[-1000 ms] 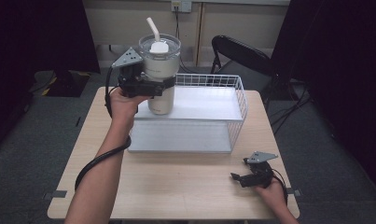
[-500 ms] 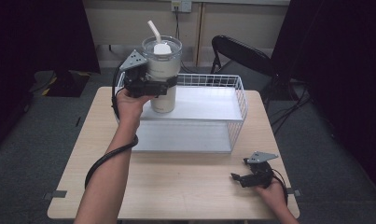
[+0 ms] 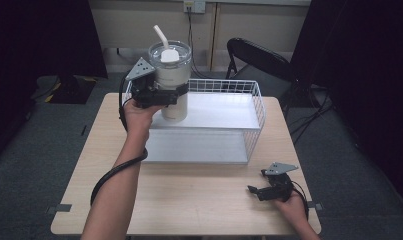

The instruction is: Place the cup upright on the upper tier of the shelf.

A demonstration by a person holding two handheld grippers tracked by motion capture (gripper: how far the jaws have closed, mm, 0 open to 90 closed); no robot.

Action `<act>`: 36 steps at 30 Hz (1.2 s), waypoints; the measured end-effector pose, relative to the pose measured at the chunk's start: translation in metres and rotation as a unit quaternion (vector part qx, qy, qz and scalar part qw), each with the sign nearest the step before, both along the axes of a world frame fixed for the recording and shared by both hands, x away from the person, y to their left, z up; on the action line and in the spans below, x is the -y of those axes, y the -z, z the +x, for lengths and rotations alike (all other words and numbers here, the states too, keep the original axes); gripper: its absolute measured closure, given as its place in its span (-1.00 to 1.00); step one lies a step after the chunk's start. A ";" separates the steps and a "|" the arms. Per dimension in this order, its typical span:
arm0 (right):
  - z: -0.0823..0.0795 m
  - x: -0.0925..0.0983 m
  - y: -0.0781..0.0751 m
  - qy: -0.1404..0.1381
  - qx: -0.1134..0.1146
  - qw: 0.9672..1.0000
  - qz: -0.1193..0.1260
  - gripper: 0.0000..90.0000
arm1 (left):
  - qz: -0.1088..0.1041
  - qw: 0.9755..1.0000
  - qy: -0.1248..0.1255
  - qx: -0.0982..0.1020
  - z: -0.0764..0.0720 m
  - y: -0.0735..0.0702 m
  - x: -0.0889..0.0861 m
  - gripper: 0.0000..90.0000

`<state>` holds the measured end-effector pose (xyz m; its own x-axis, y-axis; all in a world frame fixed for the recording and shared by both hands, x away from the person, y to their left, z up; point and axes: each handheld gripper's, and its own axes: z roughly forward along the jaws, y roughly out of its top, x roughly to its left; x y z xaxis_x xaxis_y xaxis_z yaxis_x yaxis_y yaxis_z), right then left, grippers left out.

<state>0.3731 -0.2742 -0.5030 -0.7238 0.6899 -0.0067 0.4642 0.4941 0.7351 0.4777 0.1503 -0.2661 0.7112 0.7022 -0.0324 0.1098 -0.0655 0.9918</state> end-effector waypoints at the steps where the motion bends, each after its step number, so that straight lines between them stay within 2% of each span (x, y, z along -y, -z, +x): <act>1: 0.000 0.000 0.000 0.000 0.000 1.000 0.000 -0.70 | 0.004 1.000 -0.001 0.001 -0.001 0.000 0.001 -0.83; 7: -0.001 0.000 0.000 0.000 0.001 1.000 0.000 -0.70 | 0.009 1.000 -0.002 0.000 0.000 -0.001 0.000 -0.83; 11: -0.001 0.001 0.000 0.000 0.001 1.000 0.000 -0.70 | 0.024 1.000 -0.002 0.005 -0.001 -0.001 0.000 -0.81; 32: -0.001 0.001 0.000 0.000 0.001 1.000 0.000 -0.70 | 0.024 1.000 -0.010 -0.002 -0.003 -0.001 0.000 -0.81; 36: -0.001 0.001 0.000 0.000 0.001 1.000 0.000 -0.70 | 0.018 1.000 -0.014 -0.002 -0.004 0.000 0.000 -0.81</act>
